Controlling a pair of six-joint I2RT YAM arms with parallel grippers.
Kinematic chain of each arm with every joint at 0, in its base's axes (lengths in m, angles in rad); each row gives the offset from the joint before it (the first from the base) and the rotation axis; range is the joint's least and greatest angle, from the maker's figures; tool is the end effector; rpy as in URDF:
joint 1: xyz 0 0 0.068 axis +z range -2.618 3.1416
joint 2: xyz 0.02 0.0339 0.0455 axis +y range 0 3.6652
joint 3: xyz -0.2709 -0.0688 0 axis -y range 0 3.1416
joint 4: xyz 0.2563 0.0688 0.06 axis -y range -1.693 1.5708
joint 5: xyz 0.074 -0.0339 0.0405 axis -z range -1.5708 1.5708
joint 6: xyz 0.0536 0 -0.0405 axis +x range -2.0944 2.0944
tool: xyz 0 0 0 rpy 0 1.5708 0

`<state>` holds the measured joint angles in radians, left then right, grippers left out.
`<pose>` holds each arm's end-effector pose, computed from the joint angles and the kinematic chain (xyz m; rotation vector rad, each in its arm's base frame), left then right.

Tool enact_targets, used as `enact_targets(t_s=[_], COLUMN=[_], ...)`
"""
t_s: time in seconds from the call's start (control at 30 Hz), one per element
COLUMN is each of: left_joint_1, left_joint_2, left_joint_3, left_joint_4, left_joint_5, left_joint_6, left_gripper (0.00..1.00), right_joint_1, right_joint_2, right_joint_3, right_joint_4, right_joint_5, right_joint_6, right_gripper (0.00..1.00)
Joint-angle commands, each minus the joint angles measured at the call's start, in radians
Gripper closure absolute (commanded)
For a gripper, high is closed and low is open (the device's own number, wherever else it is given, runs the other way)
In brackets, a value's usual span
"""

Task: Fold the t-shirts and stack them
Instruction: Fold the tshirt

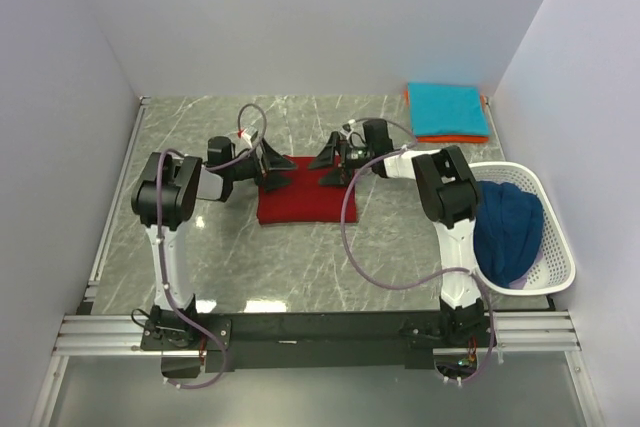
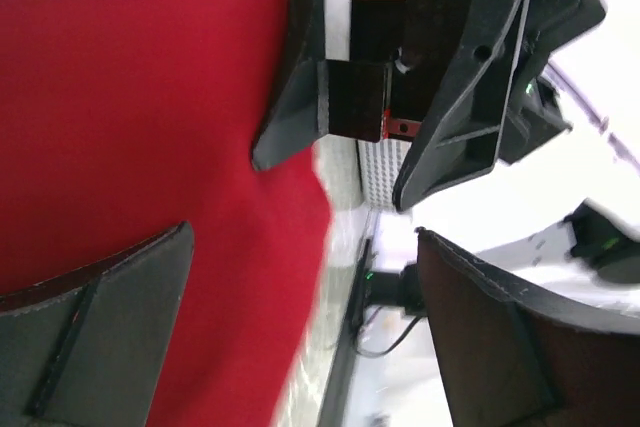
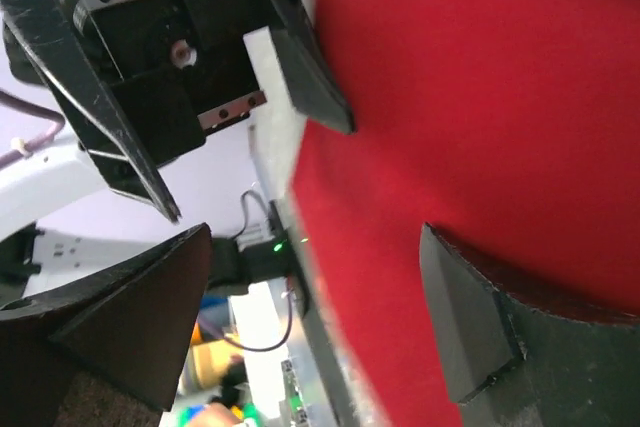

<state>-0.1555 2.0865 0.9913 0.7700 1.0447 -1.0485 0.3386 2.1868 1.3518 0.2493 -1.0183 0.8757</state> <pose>0.4077 -0.1108 0.1165 -0.1167 2.1409 -1.7460 0.4358 0.2019 0.1284 -0.0537 2.3818 1.7451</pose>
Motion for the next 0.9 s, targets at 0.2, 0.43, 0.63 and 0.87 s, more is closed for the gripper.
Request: enact_targets(t_s=[0.2,0.43,0.63,0.87], left_joint_1=[0.135,0.188,0.119,-0.015], left_joint_2=[0.110,-0.095,-0.341,-0.367], left_joint_3=[0.032,-0.009,-0.098,-0.241], left_joint_4=[-0.047,-0.236,-0.369,-0.187], left_joint_5=[-0.094,-0.058,-0.014,-0.038], left_joint_6=[0.001,0.155,0.214,0.056], left_gripper=[0.01,0.00,0.01,0.01], right_joint_1=[-0.134,-0.156,-0.096,0.025], right_joint_2=[0.077,-0.094,-0.304,-0.221], right_joint_3=[0.046,0.017,-0.144,-0.249], right_joint_4=[-0.155,-0.294,-0.144,0.076], right_joint_5=[0.090,0.046,-0.009,-0.025], right_joint_6=[-0.186,-0.268,-0.063,0.173], right_gripper=[0.09,0.08,0.07,0.07])
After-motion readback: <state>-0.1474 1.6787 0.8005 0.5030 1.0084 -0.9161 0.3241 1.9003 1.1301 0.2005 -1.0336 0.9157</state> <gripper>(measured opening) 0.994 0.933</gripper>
